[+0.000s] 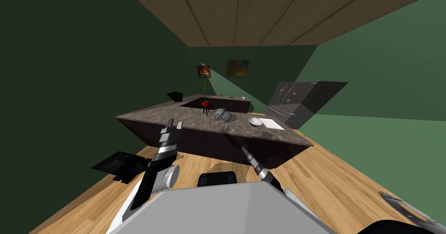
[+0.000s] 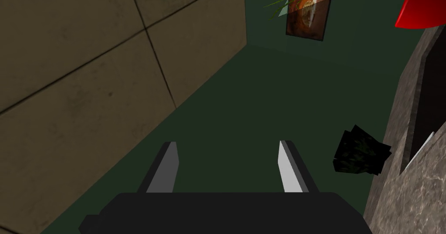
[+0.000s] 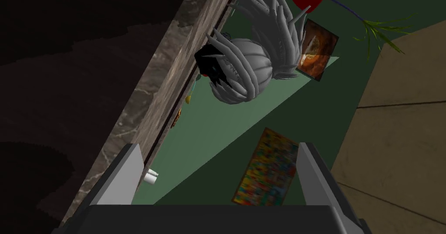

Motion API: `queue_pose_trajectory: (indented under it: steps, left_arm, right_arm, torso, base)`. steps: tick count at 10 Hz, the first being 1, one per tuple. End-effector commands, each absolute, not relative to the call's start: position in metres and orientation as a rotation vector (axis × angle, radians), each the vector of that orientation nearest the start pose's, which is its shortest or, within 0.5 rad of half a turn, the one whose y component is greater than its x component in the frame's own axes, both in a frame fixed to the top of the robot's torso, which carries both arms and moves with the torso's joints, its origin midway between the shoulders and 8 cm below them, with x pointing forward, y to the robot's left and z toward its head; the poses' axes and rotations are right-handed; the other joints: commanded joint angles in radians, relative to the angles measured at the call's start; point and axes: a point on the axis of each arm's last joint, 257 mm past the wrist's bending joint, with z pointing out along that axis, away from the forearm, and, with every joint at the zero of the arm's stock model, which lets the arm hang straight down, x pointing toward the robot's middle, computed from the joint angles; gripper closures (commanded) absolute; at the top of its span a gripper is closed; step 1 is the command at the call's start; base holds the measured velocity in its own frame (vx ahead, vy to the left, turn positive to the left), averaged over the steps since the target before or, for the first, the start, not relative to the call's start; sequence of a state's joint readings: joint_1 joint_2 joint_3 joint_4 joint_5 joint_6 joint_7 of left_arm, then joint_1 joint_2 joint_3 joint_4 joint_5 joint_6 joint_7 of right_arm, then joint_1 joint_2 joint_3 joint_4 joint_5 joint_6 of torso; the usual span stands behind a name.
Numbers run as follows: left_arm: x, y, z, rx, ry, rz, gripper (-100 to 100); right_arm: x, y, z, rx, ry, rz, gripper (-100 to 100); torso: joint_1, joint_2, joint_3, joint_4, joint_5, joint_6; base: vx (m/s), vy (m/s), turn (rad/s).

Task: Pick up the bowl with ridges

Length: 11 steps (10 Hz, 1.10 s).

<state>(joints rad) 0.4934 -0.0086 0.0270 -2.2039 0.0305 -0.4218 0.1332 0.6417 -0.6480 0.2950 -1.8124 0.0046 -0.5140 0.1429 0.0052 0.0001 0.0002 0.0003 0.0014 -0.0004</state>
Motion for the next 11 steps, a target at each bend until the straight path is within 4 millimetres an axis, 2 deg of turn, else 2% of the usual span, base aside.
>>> queue_pose_trajectory:
  steps: [1,2,3,4,5,6,7,8,9,10,11]
  left_arm:
    - [0.367,0.299,-0.023,-0.859,0.637,-1.380,0]
    - [0.367,0.299,-0.023,-0.859,0.637,-1.380,0]
    - [0.367,0.299,-0.023,-0.859,0.637,-1.380,0]
    - [0.367,0.299,-0.023,-0.859,0.637,-1.380,0]
    - [0.367,0.299,-0.023,-0.859,0.637,-1.380,0]
    - [0.367,0.299,-0.023,-0.859,0.637,-1.380,0]
    - [0.367,0.299,-0.023,-0.859,0.637,-1.380,0]
    - [0.367,0.299,-0.023,-0.859,0.637,-1.380,0]
    - [0.367,0.299,-0.023,-0.859,0.637,-1.380,0]
    - [0.367,0.299,-0.023,-0.859,0.637,-1.380,0]
    - [0.367,0.299,-0.023,-0.859,0.637,-1.380,0]
  right_arm:
    - [0.288,-0.247,-0.312,0.545,1.755,1.062,-100]
    - [0.273,-0.255,-0.334,0.541,1.829,1.030,-100]
    - [0.270,-0.262,-0.340,0.530,1.855,1.012,-100]
    - [0.253,-0.272,-0.359,0.517,1.930,0.977,-100]
    - [0.249,-0.280,-0.364,0.511,1.953,0.957,-100]
    - [0.231,-0.292,-0.383,0.502,2.028,0.917,-100]
    - [0.227,-0.302,-0.388,0.491,2.054,0.893,-100]
    - [0.207,-0.316,-0.404,0.476,2.130,0.849,-100]
    - [0.203,-0.326,-0.408,0.468,2.153,0.824,-100]
    - [0.203,-0.326,-0.408,0.468,2.153,0.824,-100]
    - [0.180,-0.350,-0.425,0.444,2.244,0.757,-100]
  torso:
    - [0.000,0.000,0.000,0.000,0.000,0.000]
    - [-0.001,0.000,0.000,0.000,0.000,0.001]
    - [0.000,0.000,0.000,0.000,0.000,0.000]
    - [-0.001,0.001,0.000,0.000,0.000,0.001]
    - [-0.001,0.001,0.001,0.000,0.000,0.000]
    - [-0.002,0.001,0.000,0.000,0.000,0.001]
    - [-0.001,0.000,0.000,0.000,0.000,0.000]
    - [-0.002,0.000,0.000,0.000,0.000,0.001]
    - [-0.002,0.000,0.000,0.000,0.000,0.000]
    - [-0.003,0.000,0.000,0.000,0.000,0.001]
    - [-0.004,0.000,0.000,0.000,-0.001,0.001]
  base:
    - [0.008,0.069,0.068]
    - [-0.002,0.088,0.145]
    - [-0.008,0.074,0.066]
    - [-0.016,0.081,0.143]
    - [-0.003,0.064,0.069]
    - [0.014,0.084,0.163]
    - [0.009,0.065,0.074]
    - [0.005,0.059,0.118]
    - [0.005,0.056,0.080]
    - [0.002,0.028,0.007]
    - [0.004,0.048,0.161]
